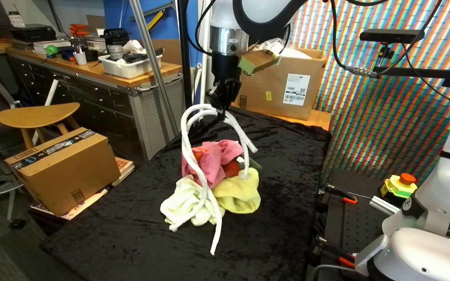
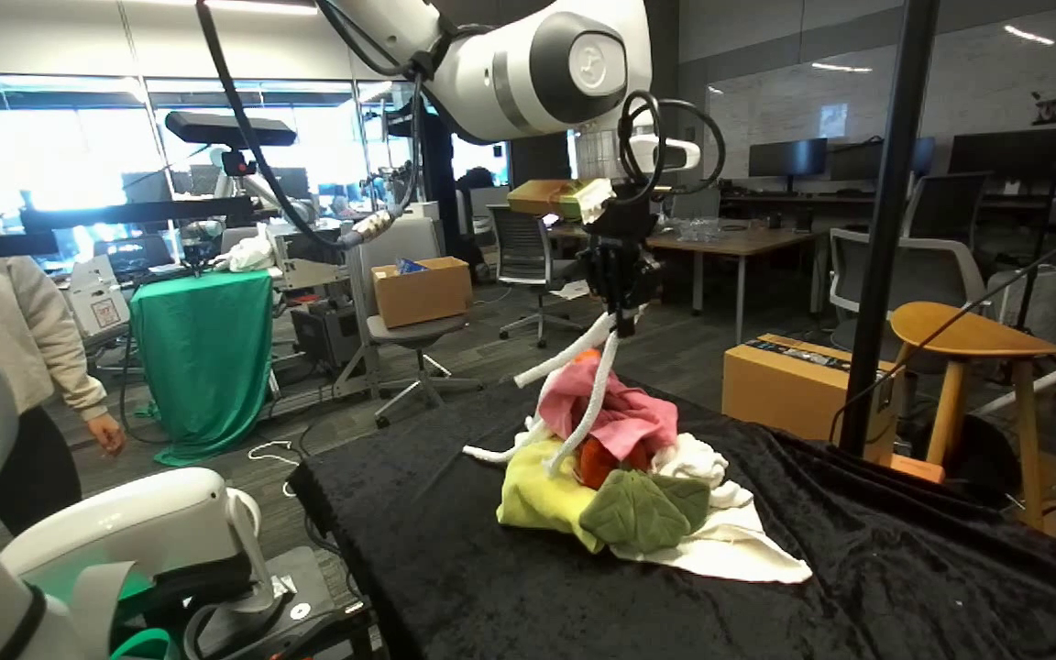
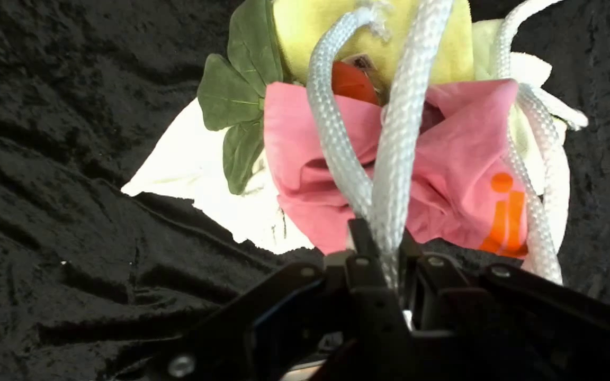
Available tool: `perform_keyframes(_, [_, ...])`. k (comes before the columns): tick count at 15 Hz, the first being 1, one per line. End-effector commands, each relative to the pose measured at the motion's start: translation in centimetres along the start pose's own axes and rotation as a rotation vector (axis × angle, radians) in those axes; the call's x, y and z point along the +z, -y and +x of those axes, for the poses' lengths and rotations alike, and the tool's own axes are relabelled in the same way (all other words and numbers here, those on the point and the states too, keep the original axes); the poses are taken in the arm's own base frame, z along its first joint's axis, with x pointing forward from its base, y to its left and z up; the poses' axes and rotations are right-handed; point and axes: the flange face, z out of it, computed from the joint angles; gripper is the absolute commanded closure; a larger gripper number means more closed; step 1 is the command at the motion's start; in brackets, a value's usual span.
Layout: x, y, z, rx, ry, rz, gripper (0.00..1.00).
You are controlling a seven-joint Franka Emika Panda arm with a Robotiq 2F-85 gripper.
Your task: Move the green towel, the beetroot plushy, the pink shirt and the rope to the middle of the table
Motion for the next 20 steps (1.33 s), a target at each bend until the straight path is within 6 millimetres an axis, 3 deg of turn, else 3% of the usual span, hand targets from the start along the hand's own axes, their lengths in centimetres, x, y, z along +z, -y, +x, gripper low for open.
perform_keyframes(1, [0.1,0.1,0.1,0.001,-0.008,-0.008,0.56])
perform_keyframes(7, [0.7,0.0,0.0,0.006,0.012,-0.007,0.11])
perform_keyframes(9, [0.4,-0.1,-0.3,0.001,0.035,-0.004,0.01])
perform_keyframes(14, [-2.3,-0.8,-3.4,-0.052,0.113,0.006,0.0])
perform_keyframes(20, [-7.1,-2.0,-9.8,-0.125,0.134,0.042,0.0])
